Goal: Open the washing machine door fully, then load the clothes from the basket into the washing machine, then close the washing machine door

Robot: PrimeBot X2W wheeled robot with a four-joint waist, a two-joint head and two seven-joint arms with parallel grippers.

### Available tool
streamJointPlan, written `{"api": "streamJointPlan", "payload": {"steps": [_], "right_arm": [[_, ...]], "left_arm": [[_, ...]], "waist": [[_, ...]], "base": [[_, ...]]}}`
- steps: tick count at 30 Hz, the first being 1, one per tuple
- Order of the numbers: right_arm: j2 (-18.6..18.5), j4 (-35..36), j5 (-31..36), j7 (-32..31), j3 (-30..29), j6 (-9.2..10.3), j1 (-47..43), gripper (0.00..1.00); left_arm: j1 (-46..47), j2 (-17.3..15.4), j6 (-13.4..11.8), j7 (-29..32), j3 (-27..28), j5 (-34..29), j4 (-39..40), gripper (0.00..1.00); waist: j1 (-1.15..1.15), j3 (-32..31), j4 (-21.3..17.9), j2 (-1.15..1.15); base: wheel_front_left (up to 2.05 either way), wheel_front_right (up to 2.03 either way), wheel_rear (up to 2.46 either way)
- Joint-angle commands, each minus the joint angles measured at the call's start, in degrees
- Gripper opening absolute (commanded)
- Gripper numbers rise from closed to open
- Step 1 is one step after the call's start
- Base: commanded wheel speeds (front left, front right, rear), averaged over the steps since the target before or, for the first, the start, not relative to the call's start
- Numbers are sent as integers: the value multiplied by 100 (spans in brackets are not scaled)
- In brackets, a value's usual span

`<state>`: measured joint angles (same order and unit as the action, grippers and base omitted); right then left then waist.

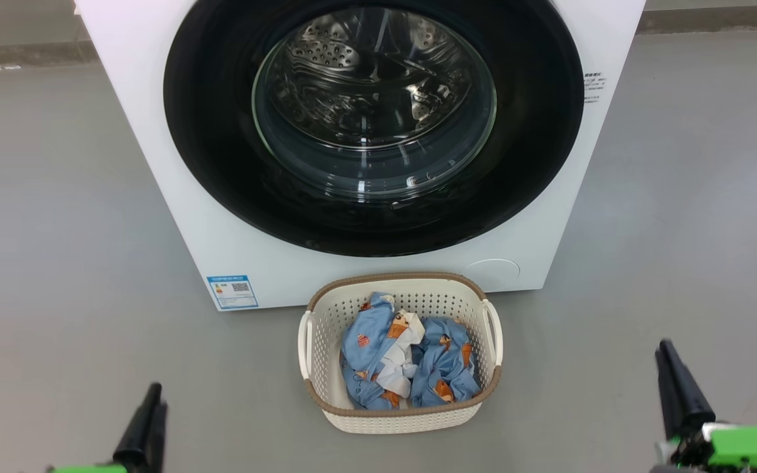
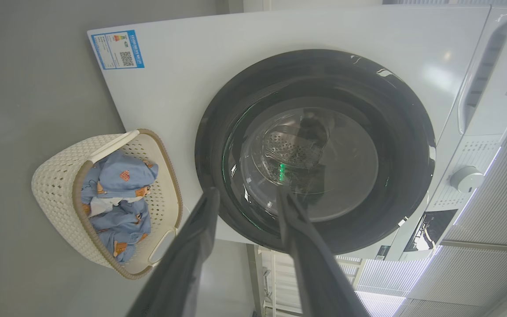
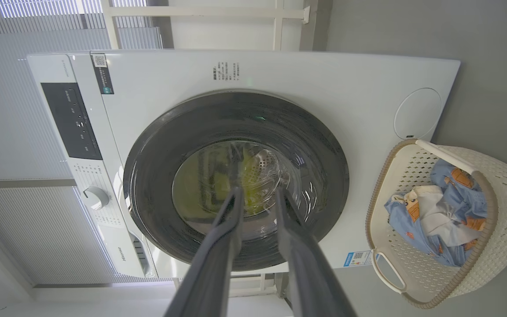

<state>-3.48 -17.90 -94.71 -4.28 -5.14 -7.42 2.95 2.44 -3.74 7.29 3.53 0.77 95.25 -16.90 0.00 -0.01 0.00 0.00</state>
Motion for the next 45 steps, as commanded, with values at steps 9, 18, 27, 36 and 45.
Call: {"api": "streamJointPlan", "payload": {"steps": [9, 18, 27, 36, 45], "right_arm": [[10, -29, 63, 97, 44, 0, -29, 100], [-48, -60, 334, 250, 90, -1, 27, 100], [-112, -58, 866, 390, 143, -1, 115, 100], [-217, -78, 1493, 528, 287, -2, 195, 100], [-305, -173, 2389, 667, 377, -2, 233, 100]], "left_arm": [[-49, 24, 0, -100, -28, -59, 51, 100], [-32, -28, 2, -241, -66, -292, 167, 100], [16, -92, 3, -375, -88, -762, 300, 100], [40, -112, 5, -508, -85, -1525, 382, 100], [30, -154, 6, -641, -139, -2425, 409, 100]], "waist": [[8, -2, 9, 0], [0, 23, 15, 0], [0, 43, 17, 0], [0, 27, 26, 0], [0, 8, 30, 0]], "base": [[0, 0, 0], [0, 0, 0], [0, 0, 0], [0, 0, 0], [0, 0, 0]]}}
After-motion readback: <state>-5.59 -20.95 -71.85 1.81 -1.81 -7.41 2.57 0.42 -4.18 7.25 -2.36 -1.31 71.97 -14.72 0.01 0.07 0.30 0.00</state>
